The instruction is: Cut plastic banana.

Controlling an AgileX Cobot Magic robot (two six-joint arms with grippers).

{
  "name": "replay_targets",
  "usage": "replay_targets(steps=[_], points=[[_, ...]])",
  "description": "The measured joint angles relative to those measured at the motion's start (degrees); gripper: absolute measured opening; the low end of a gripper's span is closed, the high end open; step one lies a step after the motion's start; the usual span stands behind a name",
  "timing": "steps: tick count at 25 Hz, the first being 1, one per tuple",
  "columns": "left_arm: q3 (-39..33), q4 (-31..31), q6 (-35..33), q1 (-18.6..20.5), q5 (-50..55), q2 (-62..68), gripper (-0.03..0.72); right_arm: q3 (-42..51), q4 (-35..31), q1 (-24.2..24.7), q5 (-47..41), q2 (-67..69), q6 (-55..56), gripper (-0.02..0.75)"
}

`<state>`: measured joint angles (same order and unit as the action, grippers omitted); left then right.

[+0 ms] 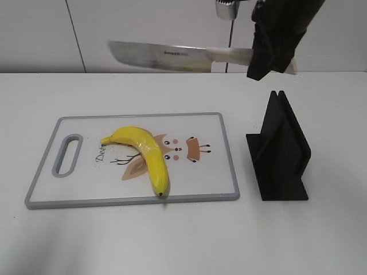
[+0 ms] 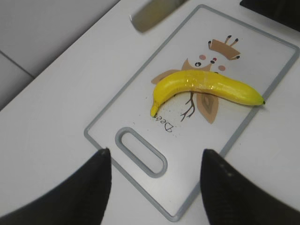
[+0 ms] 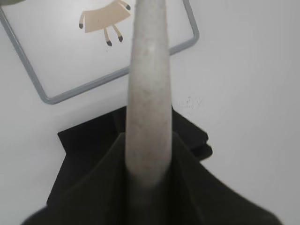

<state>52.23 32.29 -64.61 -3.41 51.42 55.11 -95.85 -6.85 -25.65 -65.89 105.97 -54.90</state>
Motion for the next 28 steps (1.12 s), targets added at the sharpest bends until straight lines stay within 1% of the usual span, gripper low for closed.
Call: replay_targets(steps=[3, 5, 8, 13, 16, 20, 22, 25, 26, 28], points=[[6.4, 2.6, -6.2, -0.1, 1.6, 8.0, 0.566, -1.3, -2.8, 0.0, -0.7, 2.3, -10.2, 0.169], [11.0, 2.8, -10.1, -0.6, 3.7, 13.3, 0.566, -1.4, -3.2, -0.1, -0.7, 3.4, -13.5, 0.169], [16.9, 2.9, -15.0, -2.9, 7.3, 20.3, 0.566, -1.5, -4.0, -0.1, -0.7, 4.6, -17.8, 0.169], [23.6, 2.4, -17.3, -7.8, 8.6, 30.0, 0.564, -1.7, -7.9, -0.1, -0.7, 6.7, -22.6, 0.169], [25.4, 2.2, -18.4, -9.8, 8.7, 34.8, 0.546, -1.7, -9.8, -0.1, -0.4, 8.2, -24.0, 0.169], [25.7, 2.0, -19.6, -11.7, 8.3, 40.4, 0.520, -2.6, -10.6, -0.1, -0.3, 9.8, -24.8, 0.169], [25.7, 1.8, -19.7, -11.8, 7.3, 42.9, 0.493, -3.3, -10.9, -0.1, -0.3, 10.7, -24.9, 0.169], [25.7, 1.4, -19.8, -11.8, 6.6, 45.4, 0.425, -4.0, -12.2, -0.1, 0.2, 11.9, -25.1, 0.169], [25.7, 1.4, -19.8, -11.8, 6.1, 45.9, 0.385, -4.2, -12.5, -0.1, 0.3, 12.3, -25.1, 0.169], [25.7, 1.4, -19.9, -11.8, 5.5, 46.5, 0.259, -4.5, -12.9, -0.1, 0.7, 12.8, -25.2, 0.169]])
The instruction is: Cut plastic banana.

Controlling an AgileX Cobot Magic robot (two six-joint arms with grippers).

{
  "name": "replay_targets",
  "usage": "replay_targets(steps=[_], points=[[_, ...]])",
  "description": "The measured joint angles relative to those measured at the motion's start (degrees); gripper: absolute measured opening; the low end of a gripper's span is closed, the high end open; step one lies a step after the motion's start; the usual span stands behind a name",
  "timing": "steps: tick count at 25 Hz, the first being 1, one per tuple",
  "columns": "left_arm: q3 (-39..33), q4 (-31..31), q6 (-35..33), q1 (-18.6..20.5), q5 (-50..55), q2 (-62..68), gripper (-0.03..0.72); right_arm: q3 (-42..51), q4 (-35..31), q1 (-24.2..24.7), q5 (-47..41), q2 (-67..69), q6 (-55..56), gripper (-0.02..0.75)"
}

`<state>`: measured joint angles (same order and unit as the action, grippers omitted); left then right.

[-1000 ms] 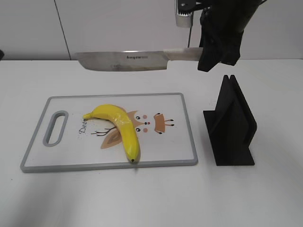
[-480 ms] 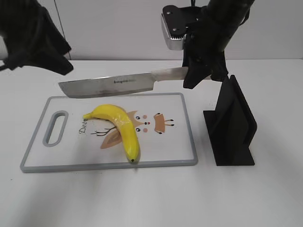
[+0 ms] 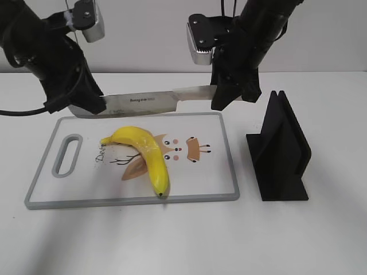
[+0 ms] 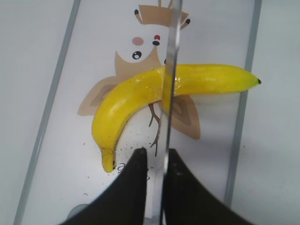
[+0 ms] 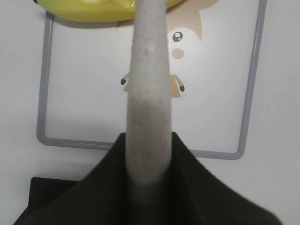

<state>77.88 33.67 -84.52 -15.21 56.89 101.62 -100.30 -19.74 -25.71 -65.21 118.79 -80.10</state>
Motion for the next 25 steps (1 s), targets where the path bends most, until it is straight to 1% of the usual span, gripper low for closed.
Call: replay_targets(steps=[1, 2, 4, 6, 14, 18, 21, 25], points=[[0.0, 0.0, 0.0, 0.0, -0.1, 0.3, 0.166, -0.1, 0.0, 0.0, 0.3, 0.2, 0.0, 0.169], [0.0, 0.0, -0.1, 0.0, -0.1, 0.6, 0.099, -0.1, -0.1, 0.0, 0.6, 0.3, 0.0, 0.169], [0.0, 0.0, -0.1, 0.0, -0.1, 1.3, 0.035, -0.1, -0.4, 0.0, 0.7, 0.4, 0.0, 0.169], [0.0, 0.0, -0.1, 0.0, -0.2, 2.0, 0.009, -0.1, -0.6, 0.0, 0.8, 0.4, 0.0, 0.169], [0.0, -0.6, -0.1, 0.0, -2.5, 3.7, 0.002, -0.2, -0.8, 0.0, 2.5, 2.4, 0.0, 0.169], [-0.1, -0.5, 1.4, 0.0, -3.3, 9.1, 0.002, -0.2, -0.8, 0.0, 3.2, 6.8, 0.1, 0.169], [-2.2, 0.9, 1.4, -0.1, -8.4, 14.6, 0.007, -0.3, -0.2, 0.0, 4.6, 11.8, 1.4, 0.169], [-2.7, 2.2, 1.3, -0.5, -10.2, 16.6, 0.012, -1.4, 0.8, 0.3, 4.9, 14.4, 1.3, 0.169]])
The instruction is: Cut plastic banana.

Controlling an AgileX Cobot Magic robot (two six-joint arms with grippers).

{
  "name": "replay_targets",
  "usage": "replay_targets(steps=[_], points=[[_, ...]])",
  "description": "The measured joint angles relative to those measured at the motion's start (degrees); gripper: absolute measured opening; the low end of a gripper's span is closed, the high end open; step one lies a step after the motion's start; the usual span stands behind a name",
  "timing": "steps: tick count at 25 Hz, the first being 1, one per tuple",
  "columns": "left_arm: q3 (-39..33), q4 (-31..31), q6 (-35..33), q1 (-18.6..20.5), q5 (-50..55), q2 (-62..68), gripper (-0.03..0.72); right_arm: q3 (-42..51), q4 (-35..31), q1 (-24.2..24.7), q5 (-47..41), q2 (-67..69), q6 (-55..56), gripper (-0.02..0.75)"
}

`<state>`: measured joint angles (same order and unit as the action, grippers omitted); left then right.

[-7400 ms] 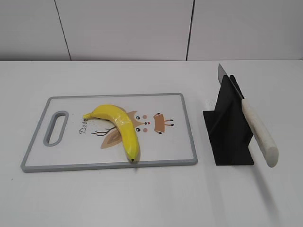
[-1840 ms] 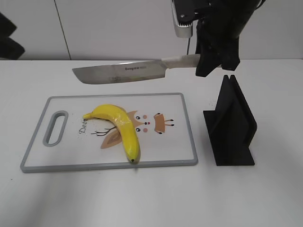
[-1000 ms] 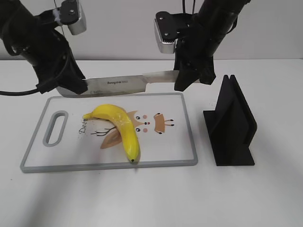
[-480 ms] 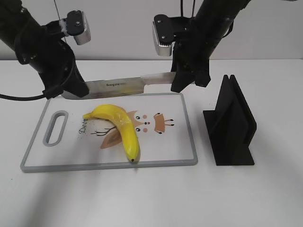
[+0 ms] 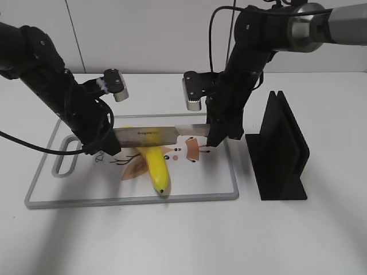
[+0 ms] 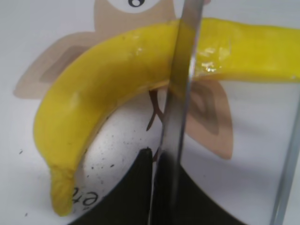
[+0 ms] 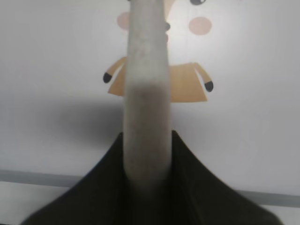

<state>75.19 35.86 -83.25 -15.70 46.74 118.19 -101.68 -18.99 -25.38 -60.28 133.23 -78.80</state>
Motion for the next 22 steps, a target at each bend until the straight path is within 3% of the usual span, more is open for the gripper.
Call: replay_targets(steps=[13, 22], points=[[-1.4, -2.2, 0.6, -0.6, -0.4, -8.1, 0.008, 0.8, 0.9, -0.5, -0.1, -6.8, 0.3, 0.169], [-1.4, -2.2, 1.2, -0.6, 5.6, -17.3, 0.000, 0.9, 0.6, -0.5, -4.6, -13.8, 0.5, 0.169]])
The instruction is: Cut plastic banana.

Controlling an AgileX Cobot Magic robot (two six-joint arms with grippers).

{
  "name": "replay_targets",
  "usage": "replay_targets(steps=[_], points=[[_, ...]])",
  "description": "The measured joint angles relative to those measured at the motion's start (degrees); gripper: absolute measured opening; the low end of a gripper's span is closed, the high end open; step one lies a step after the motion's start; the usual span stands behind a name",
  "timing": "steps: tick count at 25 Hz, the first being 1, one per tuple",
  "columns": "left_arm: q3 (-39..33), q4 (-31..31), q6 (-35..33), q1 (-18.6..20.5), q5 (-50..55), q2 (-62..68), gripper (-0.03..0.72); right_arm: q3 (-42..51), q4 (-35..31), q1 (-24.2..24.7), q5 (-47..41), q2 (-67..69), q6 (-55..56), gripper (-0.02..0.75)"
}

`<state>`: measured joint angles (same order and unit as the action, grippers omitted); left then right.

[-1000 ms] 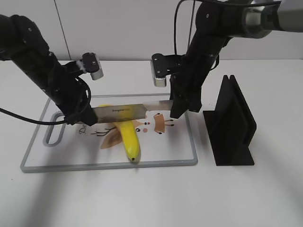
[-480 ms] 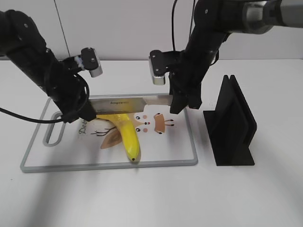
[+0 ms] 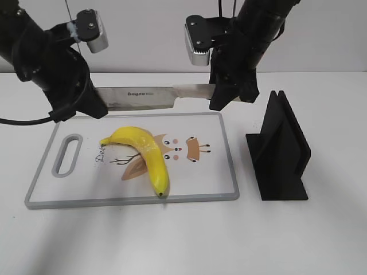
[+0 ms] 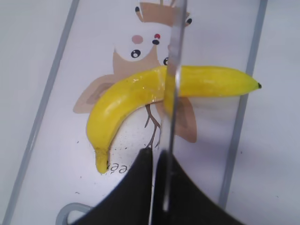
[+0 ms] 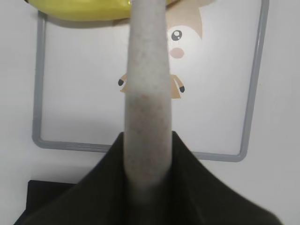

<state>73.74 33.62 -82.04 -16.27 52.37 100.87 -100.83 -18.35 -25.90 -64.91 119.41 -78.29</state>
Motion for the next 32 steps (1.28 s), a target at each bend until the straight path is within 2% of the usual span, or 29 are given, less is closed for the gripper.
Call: replay_targets(steps=[6, 9, 12, 15, 17, 25, 27, 32], points=[[0.0, 0.0, -0.1, 0.0, 0.8, -0.9, -0.001, 0.0, -0.1, 0.0, -0.4, -0.5, 0.0, 0.169], [0.0, 0.3, -0.1, 0.0, 0.9, -0.9, 0.056, 0.0, 0.1, 0.0, -0.5, -0.5, 0.1, 0.168], [0.0, 2.9, -0.1, 0.1, 0.6, -0.9, 0.262, 0.1, 0.3, 0.0, -0.5, -0.5, 0.5, 0.168], [0.0, 5.2, -0.1, 0.1, -0.7, -0.9, 0.569, 0.1, 0.5, 0.0, -0.4, -0.5, 0.7, 0.168], [0.0, 5.6, -0.1, 0.1, -1.3, -0.9, 0.645, 0.1, 0.5, 0.0, -0.4, -0.5, 0.8, 0.167], [0.1, 4.5, 0.7, 0.6, -4.0, -5.6, 0.662, 0.1, 0.7, 0.0, -1.5, -0.5, 0.9, 0.167], [1.3, 4.1, 4.3, 1.4, -4.5, -7.3, 0.660, 0.1, 0.7, 0.0, -1.6, -0.5, 1.1, 0.167], [4.2, -0.9, 20.9, 4.7, -5.9, -11.4, 0.645, 0.1, 0.7, 0.0, -3.8, -0.5, 7.7, 0.167]])
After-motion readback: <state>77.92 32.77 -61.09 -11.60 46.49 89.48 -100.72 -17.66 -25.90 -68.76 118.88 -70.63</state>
